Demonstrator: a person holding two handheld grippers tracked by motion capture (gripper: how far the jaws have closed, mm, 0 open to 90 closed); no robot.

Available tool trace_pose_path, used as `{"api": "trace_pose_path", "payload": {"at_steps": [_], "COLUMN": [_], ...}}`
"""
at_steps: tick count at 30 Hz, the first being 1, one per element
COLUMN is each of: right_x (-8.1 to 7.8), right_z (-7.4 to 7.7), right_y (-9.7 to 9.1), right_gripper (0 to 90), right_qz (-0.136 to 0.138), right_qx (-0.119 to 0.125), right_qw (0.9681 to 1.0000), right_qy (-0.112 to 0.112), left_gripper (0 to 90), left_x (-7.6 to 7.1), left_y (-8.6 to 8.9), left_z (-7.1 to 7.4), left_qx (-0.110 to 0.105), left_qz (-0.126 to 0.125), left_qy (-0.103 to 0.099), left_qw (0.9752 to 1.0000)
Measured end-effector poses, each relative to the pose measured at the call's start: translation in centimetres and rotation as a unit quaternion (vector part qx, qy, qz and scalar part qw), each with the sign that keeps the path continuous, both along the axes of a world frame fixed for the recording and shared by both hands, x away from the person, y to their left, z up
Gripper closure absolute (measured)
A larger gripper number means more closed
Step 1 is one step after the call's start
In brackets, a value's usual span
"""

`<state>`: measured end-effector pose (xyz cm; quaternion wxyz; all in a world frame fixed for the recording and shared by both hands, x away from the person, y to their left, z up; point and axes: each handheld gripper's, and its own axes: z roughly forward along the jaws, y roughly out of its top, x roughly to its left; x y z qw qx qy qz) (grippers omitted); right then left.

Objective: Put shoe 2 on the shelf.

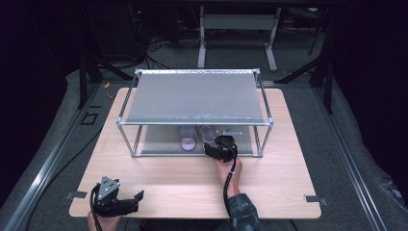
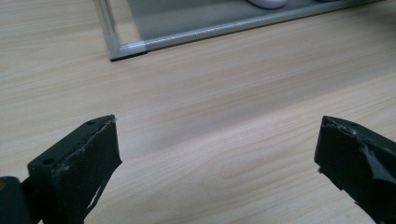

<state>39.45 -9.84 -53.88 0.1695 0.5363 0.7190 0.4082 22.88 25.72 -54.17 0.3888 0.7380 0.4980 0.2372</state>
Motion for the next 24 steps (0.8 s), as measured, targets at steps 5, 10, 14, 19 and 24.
{"api": "trace_pose_path", "payload": {"at_steps": [5,10,14,19,24], "right_x": [-0.4,0.1,0.6,1.2,1.4], "right_z": [-0.3,-0.6,-0.7,-0.8,-0.8], "right_y": [0.2,1.2,1.8,1.7,1.7], "right_gripper": [52.2,55.1,55.9,56.3,56.3], "right_qz": [0.019,0.022,0.025,0.027,0.036], "right_qx": [-0.007,-0.005,-0.010,0.004,0.014], "right_qw": [0.9997,0.9997,0.9996,0.9996,0.9992], "right_qy": [0.012,0.007,0.010,0.002,0.012], "left_gripper": [0.0,0.0,0.0,0.0,0.0], "left_x": [0.2,0.1,0.2,0.3,0.3], "left_y": [-0.4,-0.5,-0.4,-0.6,-0.7], "left_z": [-0.1,0.0,-0.1,-0.2,-0.3], "left_qx": [-0.002,0.000,-0.001,-0.001,-0.002], "left_qz": [-0.004,-0.005,-0.005,-0.009,-0.010], "left_qy": [-0.001,0.000,0.000,0.001,0.003], "left_qw": [1.0000,1.0000,1.0000,1.0000,0.9999]}}
